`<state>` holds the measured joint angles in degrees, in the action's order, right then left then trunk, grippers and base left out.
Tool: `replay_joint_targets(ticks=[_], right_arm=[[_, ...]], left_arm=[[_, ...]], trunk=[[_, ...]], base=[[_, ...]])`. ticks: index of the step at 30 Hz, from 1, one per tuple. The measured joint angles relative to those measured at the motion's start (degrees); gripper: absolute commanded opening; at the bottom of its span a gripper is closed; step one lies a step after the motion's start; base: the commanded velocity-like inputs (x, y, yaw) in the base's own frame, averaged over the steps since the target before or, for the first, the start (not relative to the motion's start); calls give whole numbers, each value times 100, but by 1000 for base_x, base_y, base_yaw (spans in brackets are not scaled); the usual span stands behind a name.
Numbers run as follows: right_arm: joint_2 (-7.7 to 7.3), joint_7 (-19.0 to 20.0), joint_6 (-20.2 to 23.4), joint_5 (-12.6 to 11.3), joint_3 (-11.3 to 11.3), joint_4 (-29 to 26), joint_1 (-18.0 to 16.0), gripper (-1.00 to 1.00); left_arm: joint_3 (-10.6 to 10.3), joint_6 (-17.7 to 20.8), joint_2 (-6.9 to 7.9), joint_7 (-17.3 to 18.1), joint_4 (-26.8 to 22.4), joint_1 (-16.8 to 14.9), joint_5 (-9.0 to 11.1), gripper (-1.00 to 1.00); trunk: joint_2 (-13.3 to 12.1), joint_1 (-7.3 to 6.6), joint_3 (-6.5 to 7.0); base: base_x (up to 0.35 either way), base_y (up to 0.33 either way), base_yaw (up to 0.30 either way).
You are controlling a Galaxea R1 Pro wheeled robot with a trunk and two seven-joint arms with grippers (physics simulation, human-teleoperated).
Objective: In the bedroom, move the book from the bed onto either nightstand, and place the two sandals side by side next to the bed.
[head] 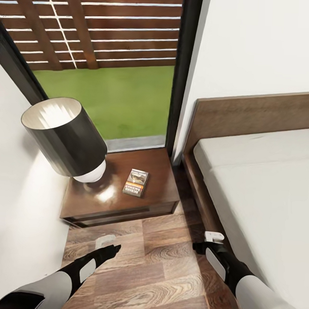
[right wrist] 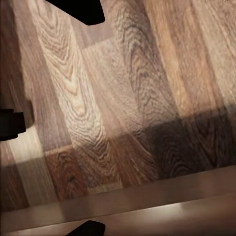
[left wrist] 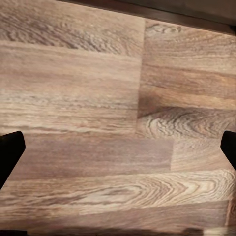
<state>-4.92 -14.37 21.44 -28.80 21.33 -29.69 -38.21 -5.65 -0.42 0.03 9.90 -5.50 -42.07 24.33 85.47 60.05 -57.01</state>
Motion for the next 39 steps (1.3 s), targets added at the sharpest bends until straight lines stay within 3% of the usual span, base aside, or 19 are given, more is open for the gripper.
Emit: replay_joint_targets(ticks=[17,22,39], right_arm=[[2,11,-39,-11,7,421,7,100],[6,13,-44,-15,7,456,8,100],[6,7,-49,-17,14,589,9,100]], left_arm=[[-11,5,159,-12,-1,243,1,100],[-18,8,168,-12,-4,251,-4,100],[-17,3,177,-7,-3,254,-5,100]], trunk=[[-79,-43,194],[-279,-153,330],[-281,-154,490]], base=[[0,0,0],[0,0,0],[0,0,0]])
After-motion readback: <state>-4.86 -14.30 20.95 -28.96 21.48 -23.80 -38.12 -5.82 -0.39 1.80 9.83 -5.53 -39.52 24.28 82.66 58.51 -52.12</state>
